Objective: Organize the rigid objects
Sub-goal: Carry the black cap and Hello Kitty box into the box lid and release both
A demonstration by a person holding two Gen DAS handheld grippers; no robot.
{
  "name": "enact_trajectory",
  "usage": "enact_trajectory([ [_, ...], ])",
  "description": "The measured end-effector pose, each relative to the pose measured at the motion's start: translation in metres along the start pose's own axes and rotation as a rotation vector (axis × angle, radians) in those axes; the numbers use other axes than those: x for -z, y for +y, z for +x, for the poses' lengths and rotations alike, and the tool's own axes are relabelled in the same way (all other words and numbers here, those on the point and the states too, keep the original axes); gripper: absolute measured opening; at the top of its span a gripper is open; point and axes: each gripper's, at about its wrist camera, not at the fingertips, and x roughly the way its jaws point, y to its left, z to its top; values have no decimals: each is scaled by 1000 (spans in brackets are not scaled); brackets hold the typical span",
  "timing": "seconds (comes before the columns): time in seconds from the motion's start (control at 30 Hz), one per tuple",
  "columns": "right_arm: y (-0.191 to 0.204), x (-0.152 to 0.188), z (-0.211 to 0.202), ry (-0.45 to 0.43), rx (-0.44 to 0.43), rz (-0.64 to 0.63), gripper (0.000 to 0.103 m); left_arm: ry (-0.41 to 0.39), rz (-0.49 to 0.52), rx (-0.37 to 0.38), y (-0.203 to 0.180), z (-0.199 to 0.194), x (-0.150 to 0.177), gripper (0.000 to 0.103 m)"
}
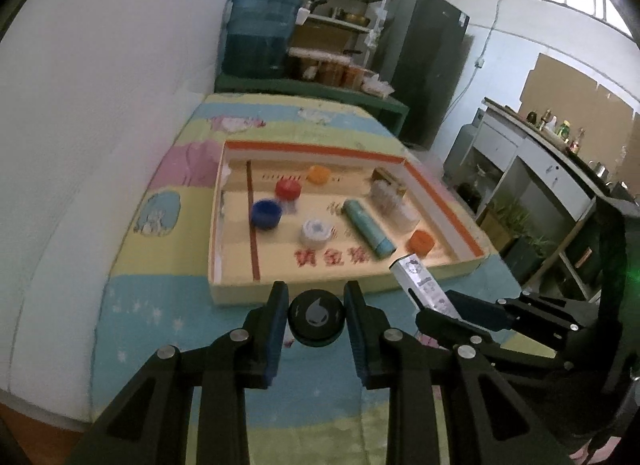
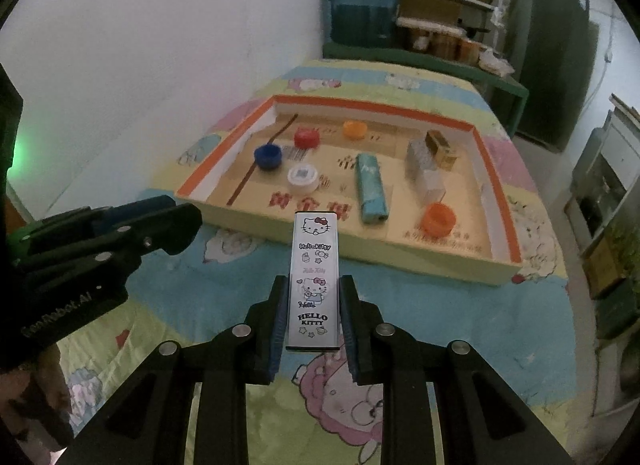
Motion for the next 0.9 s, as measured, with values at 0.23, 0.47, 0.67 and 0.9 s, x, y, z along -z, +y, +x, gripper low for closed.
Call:
enact_trajectory([
  [0.23,-11,-18,-9,-34,25,-7,25,-34,5,7,-7,3,-28,29],
  [0.47,-24,-38,-7,-55,36,-4,25,-43,1,-5,-6,16,-50,29],
  [0.67,-28,-56,6,-59,22,-13,25,-37,-10,-40,7,31,-59,29],
  [0.9,-26,-75,42,-31,-12,-31,25,15,-25,-77,24,59,-58,29],
])
